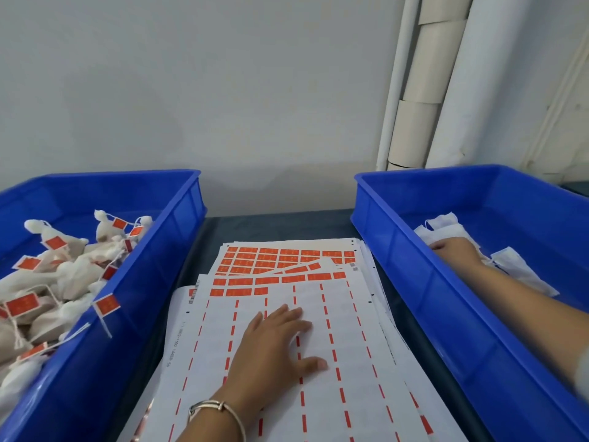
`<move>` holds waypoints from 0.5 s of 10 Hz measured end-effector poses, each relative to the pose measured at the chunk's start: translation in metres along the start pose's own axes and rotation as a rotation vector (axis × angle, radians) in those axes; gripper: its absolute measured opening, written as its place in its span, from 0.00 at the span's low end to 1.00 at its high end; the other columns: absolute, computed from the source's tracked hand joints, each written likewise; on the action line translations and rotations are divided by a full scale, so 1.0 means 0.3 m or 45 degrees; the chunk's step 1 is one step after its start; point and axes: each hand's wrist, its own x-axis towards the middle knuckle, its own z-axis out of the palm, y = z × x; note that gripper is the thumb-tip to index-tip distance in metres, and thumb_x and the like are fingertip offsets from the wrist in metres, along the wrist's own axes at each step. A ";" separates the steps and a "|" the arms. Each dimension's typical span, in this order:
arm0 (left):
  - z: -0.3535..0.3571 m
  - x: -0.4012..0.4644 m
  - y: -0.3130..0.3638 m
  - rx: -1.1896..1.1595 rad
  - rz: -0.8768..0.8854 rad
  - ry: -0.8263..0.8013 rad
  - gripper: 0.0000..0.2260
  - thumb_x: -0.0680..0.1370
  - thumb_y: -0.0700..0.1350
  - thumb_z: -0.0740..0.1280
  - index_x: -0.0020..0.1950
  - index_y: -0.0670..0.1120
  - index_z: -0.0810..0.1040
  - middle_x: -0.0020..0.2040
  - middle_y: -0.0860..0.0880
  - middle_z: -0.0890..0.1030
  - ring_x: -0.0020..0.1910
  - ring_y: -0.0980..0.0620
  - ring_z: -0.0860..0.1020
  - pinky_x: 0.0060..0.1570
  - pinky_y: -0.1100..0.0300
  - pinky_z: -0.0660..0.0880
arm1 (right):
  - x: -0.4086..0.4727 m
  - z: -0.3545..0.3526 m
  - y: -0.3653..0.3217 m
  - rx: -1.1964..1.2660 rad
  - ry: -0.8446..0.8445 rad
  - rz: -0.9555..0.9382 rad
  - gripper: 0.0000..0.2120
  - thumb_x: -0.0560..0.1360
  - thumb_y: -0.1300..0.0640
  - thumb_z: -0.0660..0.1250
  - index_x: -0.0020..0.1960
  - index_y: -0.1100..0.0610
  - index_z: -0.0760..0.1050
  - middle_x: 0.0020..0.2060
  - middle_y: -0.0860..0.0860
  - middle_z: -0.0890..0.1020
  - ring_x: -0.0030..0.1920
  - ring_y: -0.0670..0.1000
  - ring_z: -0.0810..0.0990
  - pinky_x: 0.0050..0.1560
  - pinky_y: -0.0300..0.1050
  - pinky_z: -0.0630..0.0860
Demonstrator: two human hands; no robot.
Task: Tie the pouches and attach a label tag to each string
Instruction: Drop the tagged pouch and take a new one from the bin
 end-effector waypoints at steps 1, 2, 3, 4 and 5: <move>-0.005 -0.007 0.004 -0.002 0.000 -0.016 0.31 0.67 0.71 0.63 0.68 0.62 0.67 0.73 0.65 0.60 0.74 0.61 0.53 0.70 0.54 0.41 | -0.076 -0.027 -0.009 0.153 -0.008 0.013 0.12 0.75 0.60 0.67 0.33 0.57 0.79 0.32 0.54 0.80 0.33 0.51 0.74 0.35 0.41 0.69; -0.008 -0.009 0.009 -0.013 0.002 -0.023 0.31 0.68 0.71 0.63 0.68 0.62 0.67 0.73 0.64 0.60 0.74 0.60 0.53 0.71 0.53 0.42 | -0.096 -0.041 -0.017 0.149 0.058 0.002 0.05 0.74 0.60 0.68 0.45 0.61 0.82 0.44 0.58 0.83 0.41 0.53 0.76 0.43 0.43 0.70; -0.016 -0.015 0.014 -0.030 0.002 -0.020 0.30 0.68 0.70 0.63 0.68 0.62 0.68 0.73 0.64 0.61 0.74 0.60 0.54 0.72 0.52 0.43 | -0.118 -0.059 -0.053 0.119 0.071 0.030 0.12 0.73 0.62 0.68 0.56 0.62 0.74 0.50 0.60 0.81 0.52 0.59 0.78 0.52 0.49 0.72; -0.019 -0.017 0.016 -0.041 0.002 -0.018 0.29 0.69 0.69 0.64 0.68 0.61 0.68 0.73 0.63 0.61 0.74 0.59 0.55 0.72 0.52 0.44 | -0.130 -0.065 -0.058 0.076 0.021 0.076 0.15 0.73 0.60 0.66 0.58 0.64 0.71 0.49 0.63 0.80 0.53 0.62 0.78 0.53 0.51 0.73; -0.019 -0.020 0.015 -0.038 0.005 -0.015 0.29 0.69 0.69 0.64 0.68 0.61 0.68 0.73 0.63 0.61 0.74 0.59 0.55 0.73 0.52 0.45 | -0.155 -0.063 -0.038 0.175 -0.112 0.141 0.08 0.75 0.63 0.64 0.49 0.68 0.75 0.40 0.59 0.76 0.39 0.56 0.73 0.39 0.45 0.68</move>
